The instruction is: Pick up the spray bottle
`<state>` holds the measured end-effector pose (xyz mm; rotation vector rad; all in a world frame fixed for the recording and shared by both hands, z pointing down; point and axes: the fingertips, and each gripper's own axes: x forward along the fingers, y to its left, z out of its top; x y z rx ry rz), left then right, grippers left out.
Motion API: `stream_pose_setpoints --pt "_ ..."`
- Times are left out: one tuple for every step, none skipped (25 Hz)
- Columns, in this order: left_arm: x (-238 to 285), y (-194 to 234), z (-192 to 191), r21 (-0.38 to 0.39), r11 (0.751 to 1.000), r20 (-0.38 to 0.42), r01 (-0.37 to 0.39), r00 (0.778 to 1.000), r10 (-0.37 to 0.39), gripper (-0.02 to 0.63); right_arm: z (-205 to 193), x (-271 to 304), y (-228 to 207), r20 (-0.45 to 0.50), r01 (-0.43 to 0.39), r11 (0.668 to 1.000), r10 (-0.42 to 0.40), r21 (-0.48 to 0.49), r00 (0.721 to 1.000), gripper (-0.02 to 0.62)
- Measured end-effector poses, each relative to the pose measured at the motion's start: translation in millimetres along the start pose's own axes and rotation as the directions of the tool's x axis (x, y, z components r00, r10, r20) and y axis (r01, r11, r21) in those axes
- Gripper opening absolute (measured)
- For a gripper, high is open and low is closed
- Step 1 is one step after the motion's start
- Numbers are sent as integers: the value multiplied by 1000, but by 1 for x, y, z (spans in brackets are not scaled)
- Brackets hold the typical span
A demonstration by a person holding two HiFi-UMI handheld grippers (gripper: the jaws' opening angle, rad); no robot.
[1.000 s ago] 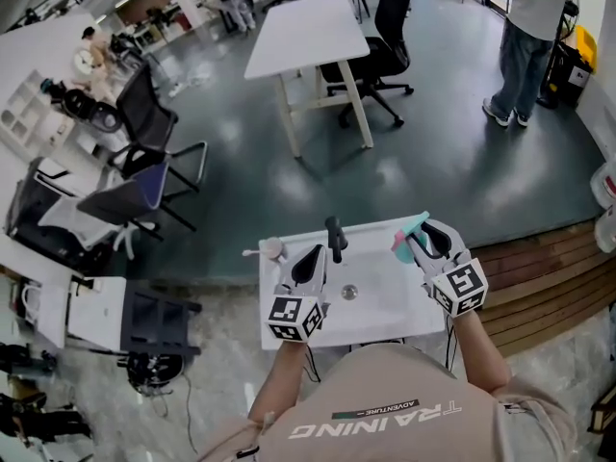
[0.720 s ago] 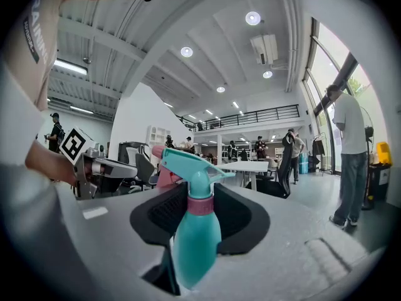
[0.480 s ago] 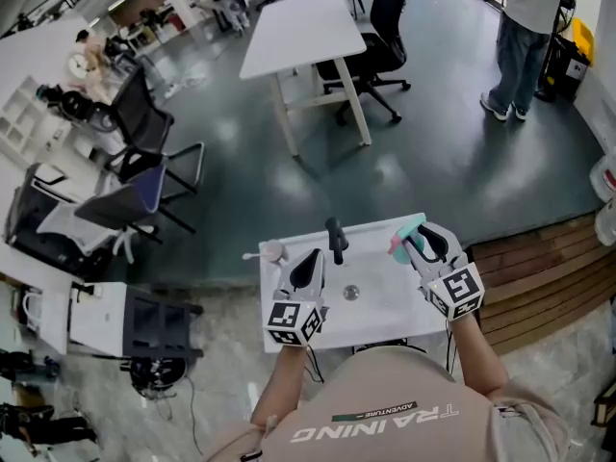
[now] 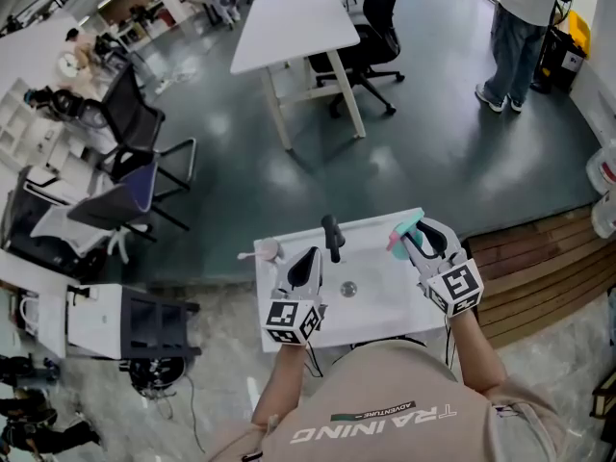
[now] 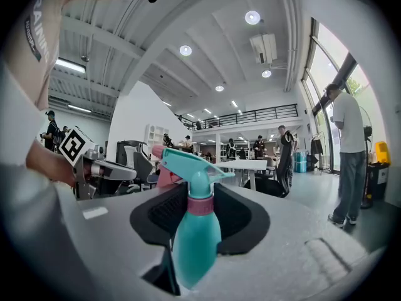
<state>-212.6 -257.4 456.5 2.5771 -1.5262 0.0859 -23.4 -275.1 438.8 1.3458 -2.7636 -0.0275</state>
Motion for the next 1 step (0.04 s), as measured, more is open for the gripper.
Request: stream_pose_setpoints --pt "1 1 0 0 1000 0 1 1000 -1 15 0 1 -1 1 1 1000 -1 2 1000 130"
